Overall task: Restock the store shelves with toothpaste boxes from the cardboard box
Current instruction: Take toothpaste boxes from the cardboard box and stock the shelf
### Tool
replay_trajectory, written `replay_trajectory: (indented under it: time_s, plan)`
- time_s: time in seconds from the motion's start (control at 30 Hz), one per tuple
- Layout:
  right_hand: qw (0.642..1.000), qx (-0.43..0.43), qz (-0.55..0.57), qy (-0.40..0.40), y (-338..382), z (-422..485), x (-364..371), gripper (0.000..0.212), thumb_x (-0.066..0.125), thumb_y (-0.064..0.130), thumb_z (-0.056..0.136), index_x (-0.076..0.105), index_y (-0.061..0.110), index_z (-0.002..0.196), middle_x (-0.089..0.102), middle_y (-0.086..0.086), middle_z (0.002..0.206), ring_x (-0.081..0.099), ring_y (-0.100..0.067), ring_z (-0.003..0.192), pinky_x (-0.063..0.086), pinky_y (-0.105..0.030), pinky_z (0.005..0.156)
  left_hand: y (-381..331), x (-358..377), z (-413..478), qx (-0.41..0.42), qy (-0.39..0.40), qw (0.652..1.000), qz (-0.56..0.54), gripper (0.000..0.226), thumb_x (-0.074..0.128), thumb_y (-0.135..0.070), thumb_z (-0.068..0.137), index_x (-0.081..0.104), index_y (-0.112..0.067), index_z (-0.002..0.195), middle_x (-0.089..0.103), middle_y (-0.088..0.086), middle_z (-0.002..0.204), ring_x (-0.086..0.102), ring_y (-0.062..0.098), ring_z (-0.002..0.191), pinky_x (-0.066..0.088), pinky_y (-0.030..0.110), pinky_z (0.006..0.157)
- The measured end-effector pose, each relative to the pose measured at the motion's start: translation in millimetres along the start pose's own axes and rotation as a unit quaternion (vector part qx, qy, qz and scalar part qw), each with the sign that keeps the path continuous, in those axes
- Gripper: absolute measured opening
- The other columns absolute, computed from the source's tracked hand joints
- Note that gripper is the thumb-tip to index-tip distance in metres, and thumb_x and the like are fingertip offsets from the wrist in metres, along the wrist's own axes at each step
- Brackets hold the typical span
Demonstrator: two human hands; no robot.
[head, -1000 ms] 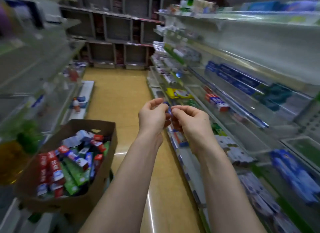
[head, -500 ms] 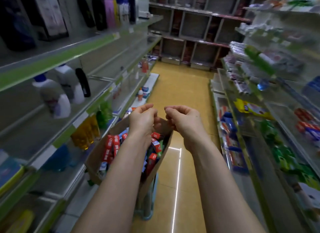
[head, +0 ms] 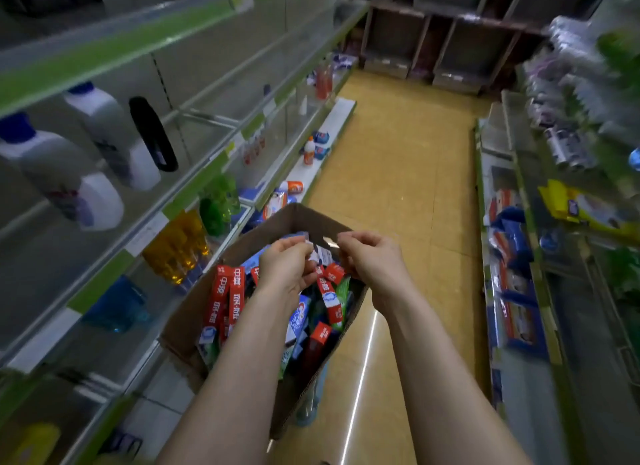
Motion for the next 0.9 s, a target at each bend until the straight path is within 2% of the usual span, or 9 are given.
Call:
replay_trajectory:
  time_s: [0.07,0.23,0.4,0.5,0.6,0.7,0.77,0.8,0.9]
  plan:
    - [1.0,0.02,-0.017,-0.004,-16.0,19.2,4.8,0.014,0.063,0.013,0.088,0.068,0.017,0.075,0.059,0.005,0.066,0.051,-0.006,0.06,0.042,-0.019,0.057,12.2,-0.8,22.3,-0.033,-0.003,0.999,0.003,0.016,0.053,-0.002,0.091,0.059,-0.013,0.101,0.056,0.002,0.071,0.051,0.012,0.057,0.047,0.025,0.052]
    - [0.994,0.092,-0.027,-0.045,-51.0,58.2,15.0,0.009,0.064,0.012,0.089,0.065,0.016,0.081,0.064,0.002,0.071,0.055,-0.005,0.059,0.045,-0.016,0.052,40.1,1.9,75.7,-0.108,0.005,0.994,0.029,0.019,0.053,-0.004,0.092,0.057,-0.012,0.11,0.056,0.002,0.073,0.052,0.012,0.061,0.047,0.025,0.055]
    - [0.982,0.163,-0.044,-0.084,-94.1,91.2,31.8,0.008,0.066,0.01,0.088,0.062,0.017,0.09,0.066,-0.005,0.09,0.065,-0.017,0.079,0.055,-0.033,0.07,59.5,7.5,128.4,-0.196,0.02,0.979,0.049,0.025,0.053,-0.005,0.093,0.053,-0.014,0.116,0.056,0.003,0.081,0.053,0.012,0.07,0.046,0.026,0.057]
    - [0.972,0.191,-0.088,-0.106,-123.5,110.9,40.6,0.026,0.071,0.016,0.083,0.061,0.014,0.106,0.065,-0.007,0.102,0.065,-0.023,0.09,0.056,-0.045,0.082,71.4,12.5,157.2,-0.225,0.032,0.972,0.063,0.032,0.055,-0.005,0.092,0.051,-0.011,0.124,0.054,0.004,0.081,0.053,0.013,0.07,0.045,0.028,0.055]
    - [0.959,0.22,-0.138,-0.116,-153.5,120.0,53.6,0.052,0.074,0.026,0.073,0.055,0.018,0.12,0.061,-0.006,0.111,0.064,-0.024,0.097,0.055,-0.048,0.084,88.2,15.7,177.6,-0.258,0.046,0.962,0.079,0.038,0.055,-0.006,0.092,0.049,-0.01,0.129,0.052,0.003,0.083,0.052,0.013,0.074,0.046,0.031,0.06]
    - [0.944,0.235,-0.194,-0.128,-182.2,123.7,59.0,0.072,0.068,0.035,0.058,0.05,0.021,0.126,0.058,-0.008,0.117,0.061,-0.027,0.104,0.053,-0.048,0.087,104.5,18.8,190.5,-0.3,0.059,0.947,0.093,0.028,0.056,-0.008,0.091,0.054,-0.013,0.119,0.049,0.001,0.085,0.05,0.015,0.081,0.045,0.036,0.074]
    - [0.935,0.246,-0.226,-0.121,-187.8,122.8,62.1,0.073,0.07,0.029,0.064,0.045,0.02,0.132,0.056,-0.01,0.121,0.058,-0.029,0.108,0.051,-0.048,0.089,111.7,20.9,195.6,-0.321,0.07,0.938,0.107,0.006,0.056,-0.009,0.091,0.054,-0.014,0.092,0.048,0.001,0.081,0.046,0.013,0.074,0.043,0.037,0.079]
    - [0.93,0.254,-0.239,-0.116,-187.7,122.8,63.7,0.072,0.07,0.024,0.069,0.043,0.02,0.135,0.053,-0.01,0.123,0.058,-0.029,0.109,0.051,-0.048,0.09,115.1,21.3,198.2,-0.333,0.072,0.934,0.11,0.012,0.056,-0.009,0.091,0.05,-0.015,0.083,0.047,0.001,0.079,0.044,0.012,0.072,0.042,0.037,0.081]
    - [0.918,0.265,-0.275,-0.113,-191.3,127.8,67.6,0.066,0.067,0.017,0.078,0.04,0.019,0.139,0.048,-0.011,0.126,0.055,-0.03,0.112,0.049,-0.042,0.091,120.7,22.6,205.9,-0.348,0.086,0.925,0.122,0.011,0.058,-0.011,0.091,0.047,-0.012,0.091,0.046,0.002,0.078,0.046,0.016,0.08,0.039,0.04,0.087]
Point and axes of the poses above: each hand's wrist, its own z-axis towards the middle knuckle, its own x-axis out of the palm, y = z × x, the point moved 2 cm from there along z, towards the middle knuckle
